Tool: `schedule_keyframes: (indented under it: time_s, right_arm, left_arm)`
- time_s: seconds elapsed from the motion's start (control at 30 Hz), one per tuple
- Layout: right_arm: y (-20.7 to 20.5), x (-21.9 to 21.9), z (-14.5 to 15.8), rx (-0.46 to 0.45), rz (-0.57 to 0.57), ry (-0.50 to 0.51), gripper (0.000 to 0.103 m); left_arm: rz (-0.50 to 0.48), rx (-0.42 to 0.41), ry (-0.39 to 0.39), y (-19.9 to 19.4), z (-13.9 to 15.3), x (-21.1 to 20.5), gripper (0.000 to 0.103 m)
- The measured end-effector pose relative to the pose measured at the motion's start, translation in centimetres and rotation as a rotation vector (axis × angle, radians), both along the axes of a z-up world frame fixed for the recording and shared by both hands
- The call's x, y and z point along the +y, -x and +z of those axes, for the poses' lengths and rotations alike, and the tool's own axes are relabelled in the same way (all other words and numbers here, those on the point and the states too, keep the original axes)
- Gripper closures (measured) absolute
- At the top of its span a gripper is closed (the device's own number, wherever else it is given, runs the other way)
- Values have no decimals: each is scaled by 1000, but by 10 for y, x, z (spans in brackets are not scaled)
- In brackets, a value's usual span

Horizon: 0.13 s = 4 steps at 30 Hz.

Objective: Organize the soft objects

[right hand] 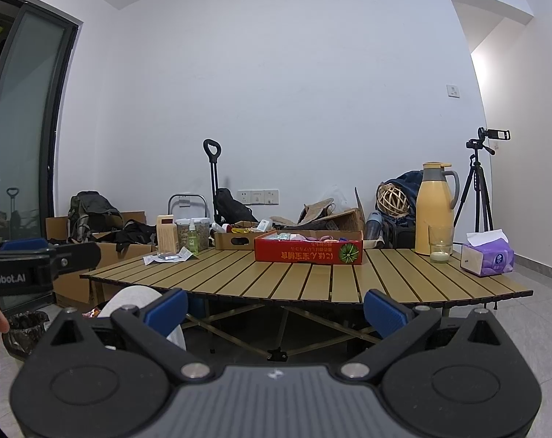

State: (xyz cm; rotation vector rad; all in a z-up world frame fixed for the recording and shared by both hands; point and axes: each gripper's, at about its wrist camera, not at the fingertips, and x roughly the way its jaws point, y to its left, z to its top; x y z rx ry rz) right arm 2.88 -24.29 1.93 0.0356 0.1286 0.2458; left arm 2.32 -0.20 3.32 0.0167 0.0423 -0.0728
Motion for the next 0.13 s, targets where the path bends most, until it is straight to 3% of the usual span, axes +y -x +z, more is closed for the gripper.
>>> schedule_keyframes:
  time_s: [0.13]
  right_arm:
    - [0, 0, 0, 1, -1, 0, 0]
  left_arm:
    - [-12, -19, 5, 0, -1, 0, 0]
